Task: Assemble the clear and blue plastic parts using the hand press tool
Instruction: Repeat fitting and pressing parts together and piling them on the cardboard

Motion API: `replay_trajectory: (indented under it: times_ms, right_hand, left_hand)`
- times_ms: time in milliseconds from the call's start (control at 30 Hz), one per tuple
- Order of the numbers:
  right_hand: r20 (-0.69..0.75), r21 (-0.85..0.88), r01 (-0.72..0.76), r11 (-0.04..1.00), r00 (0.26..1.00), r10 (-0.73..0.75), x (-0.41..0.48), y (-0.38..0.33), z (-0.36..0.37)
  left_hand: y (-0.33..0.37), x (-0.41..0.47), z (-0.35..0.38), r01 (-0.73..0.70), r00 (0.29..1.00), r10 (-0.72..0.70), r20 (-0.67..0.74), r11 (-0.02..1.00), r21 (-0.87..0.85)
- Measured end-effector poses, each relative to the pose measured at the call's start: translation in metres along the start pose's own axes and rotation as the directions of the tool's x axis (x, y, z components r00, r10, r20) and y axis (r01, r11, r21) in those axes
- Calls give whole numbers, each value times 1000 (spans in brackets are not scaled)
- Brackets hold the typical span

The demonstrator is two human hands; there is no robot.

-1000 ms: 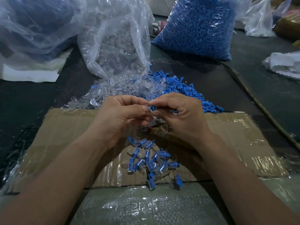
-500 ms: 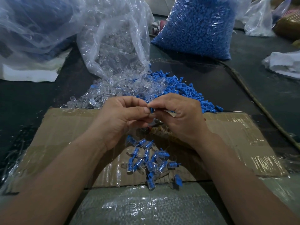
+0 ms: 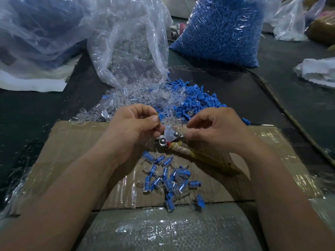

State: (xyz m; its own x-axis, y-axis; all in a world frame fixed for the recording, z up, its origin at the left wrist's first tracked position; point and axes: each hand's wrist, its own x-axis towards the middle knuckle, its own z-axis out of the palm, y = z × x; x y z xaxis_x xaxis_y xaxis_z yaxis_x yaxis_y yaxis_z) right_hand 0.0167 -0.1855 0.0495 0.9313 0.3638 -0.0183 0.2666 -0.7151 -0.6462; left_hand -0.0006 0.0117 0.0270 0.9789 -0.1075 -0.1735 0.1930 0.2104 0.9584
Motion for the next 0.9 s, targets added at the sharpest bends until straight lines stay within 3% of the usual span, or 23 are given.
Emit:
replay_trajectory:
  times_ms: [133,233,733,900]
  right_hand:
    - [252,-63,-131,989,957,143,-2,4,-8]
    - [343,-192,-91,977,927,154,-3,4,-8]
    - [135,-532,4,846,988,80,8,-4,6]
    - [54,-545,-10,838,997,47,8,-1,15]
  left_hand:
    - [-1,1,-1,-13,1000,13,-17,1000,-10]
    - [-1,2,-2,-21,999,21,-29,1000,-10]
    - [-1,2,-1,-38,998,34,-61,998,-58]
    - [-2,1,-1,-63,995,55,-88,993,-95]
